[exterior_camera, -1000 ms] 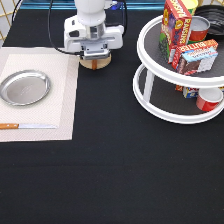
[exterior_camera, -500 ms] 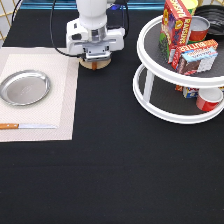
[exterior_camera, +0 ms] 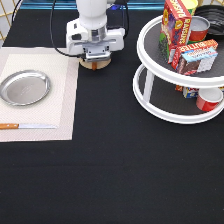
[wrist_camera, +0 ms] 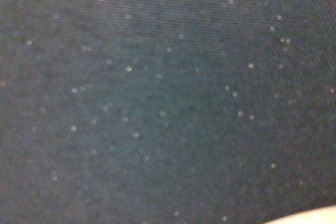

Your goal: Arrange plate and fork

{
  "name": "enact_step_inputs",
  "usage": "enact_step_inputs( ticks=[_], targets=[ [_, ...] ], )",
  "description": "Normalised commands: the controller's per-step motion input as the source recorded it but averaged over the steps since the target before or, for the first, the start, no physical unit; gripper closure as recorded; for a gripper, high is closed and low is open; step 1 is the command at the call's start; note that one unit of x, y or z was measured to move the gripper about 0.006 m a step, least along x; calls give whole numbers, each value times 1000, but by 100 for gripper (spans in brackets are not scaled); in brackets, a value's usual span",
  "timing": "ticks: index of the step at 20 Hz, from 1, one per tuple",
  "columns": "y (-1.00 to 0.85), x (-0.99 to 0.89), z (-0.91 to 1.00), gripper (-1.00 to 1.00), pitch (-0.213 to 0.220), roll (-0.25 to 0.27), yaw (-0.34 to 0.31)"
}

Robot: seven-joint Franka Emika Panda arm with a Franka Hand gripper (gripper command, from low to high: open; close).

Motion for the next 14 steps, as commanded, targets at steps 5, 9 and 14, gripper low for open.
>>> enact_step_inputs(
  ticks=[5, 9, 14],
  targets=[
    [0, -67, -52, 100, -30, 15, 0],
    [0, 0, 0, 100, -28, 21, 0],
    [0, 0, 0, 100, -31, 18, 0]
  ],
)
